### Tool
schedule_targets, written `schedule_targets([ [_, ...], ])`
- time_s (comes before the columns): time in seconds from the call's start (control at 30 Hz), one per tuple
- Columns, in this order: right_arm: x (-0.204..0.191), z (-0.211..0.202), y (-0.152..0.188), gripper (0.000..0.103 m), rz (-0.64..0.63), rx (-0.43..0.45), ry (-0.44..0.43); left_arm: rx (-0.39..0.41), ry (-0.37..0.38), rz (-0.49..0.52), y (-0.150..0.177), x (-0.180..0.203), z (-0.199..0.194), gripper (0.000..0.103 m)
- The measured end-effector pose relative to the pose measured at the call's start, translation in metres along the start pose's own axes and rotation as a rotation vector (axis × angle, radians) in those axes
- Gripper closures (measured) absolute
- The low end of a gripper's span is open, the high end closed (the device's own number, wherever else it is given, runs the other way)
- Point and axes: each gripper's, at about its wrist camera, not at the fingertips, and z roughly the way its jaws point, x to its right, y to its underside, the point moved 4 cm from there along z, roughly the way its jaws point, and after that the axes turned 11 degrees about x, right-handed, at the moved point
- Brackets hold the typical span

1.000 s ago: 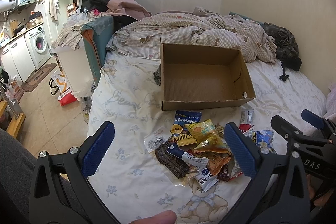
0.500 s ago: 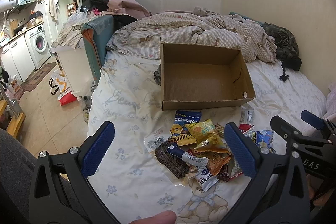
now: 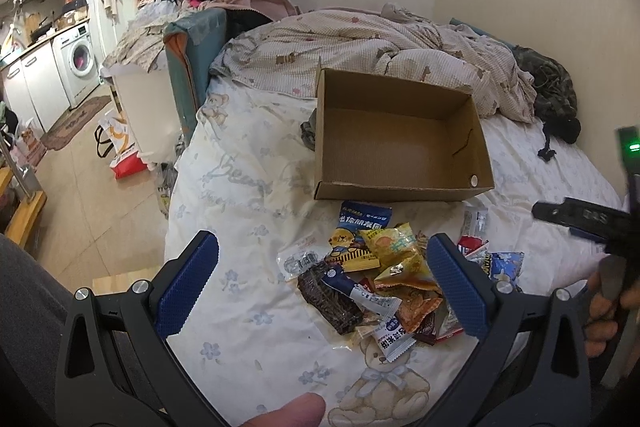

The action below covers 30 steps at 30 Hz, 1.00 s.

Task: Organize snacks
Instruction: 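Grasp the blue rocket-print bag with the right gripper while the left gripper grasps the blue-white stick snack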

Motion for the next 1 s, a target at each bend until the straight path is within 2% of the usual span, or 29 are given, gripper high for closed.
schedule_targets([
  [0.1, 0.023, 0.039, 0.014, 0.000, 0.131, -0.204, 0.000, -0.008, -0.013, -0.006, 0.001, -0.003, 0.002, 0.000],
  [0.17, 0.031, 0.056, 0.027, 0.005, 0.182, -0.288, 0.022, -0.013, -0.019, -0.022, 0.001, -0.008, 0.003, 0.000],
  [0.2, 0.031, 0.062, 0.031, 0.017, 0.181, -0.304, 0.041, -0.015, -0.022, -0.027, 0.001, -0.009, 0.003, 0.000],
  [0.23, 0.030, 0.067, 0.036, 0.021, 0.162, -0.322, 0.074, -0.019, -0.028, -0.031, 0.001, -0.011, 0.004, 0.000],
  [0.27, 0.025, 0.073, 0.041, 0.021, 0.137, -0.343, 0.088, -0.023, -0.039, -0.033, 0.002, -0.013, 0.005, 0.000],
  [0.33, 0.012, 0.084, 0.053, 0.023, 0.091, -0.391, 0.061, -0.033, -0.072, -0.032, 0.002, -0.018, 0.008, 0.000],
  [0.47, 0.003, 0.095, 0.067, 0.031, 0.071, -0.420, 0.032, -0.070, -0.123, -0.077, 0.005, -0.035, 0.016, 0.000],
  [0.57, 0.007, 0.096, 0.073, 0.035, 0.100, -0.417, 0.013, -0.093, -0.146, -0.113, 0.009, -0.046, 0.020, 0.000],
  [0.63, 0.011, 0.096, 0.075, 0.052, 0.108, -0.419, 0.003, -0.099, -0.154, -0.128, 0.010, -0.051, 0.022, 0.000],
  [0.73, 0.014, 0.087, 0.072, 0.060, 0.101, -0.388, -0.029, -0.096, -0.161, -0.134, 0.009, -0.052, 0.021, 0.000],
  [0.87, 0.013, 0.051, 0.055, 0.061, 0.033, -0.268, -0.012, -0.106, -0.152, -0.129, 0.011, -0.048, 0.021, 0.000],
  [1.0, 0.008, 0.010, 0.011, 0.062, -0.018, -0.127, 0.018, -0.135, -0.146, -0.126, 0.011, -0.047, 0.027, 0.000],
])
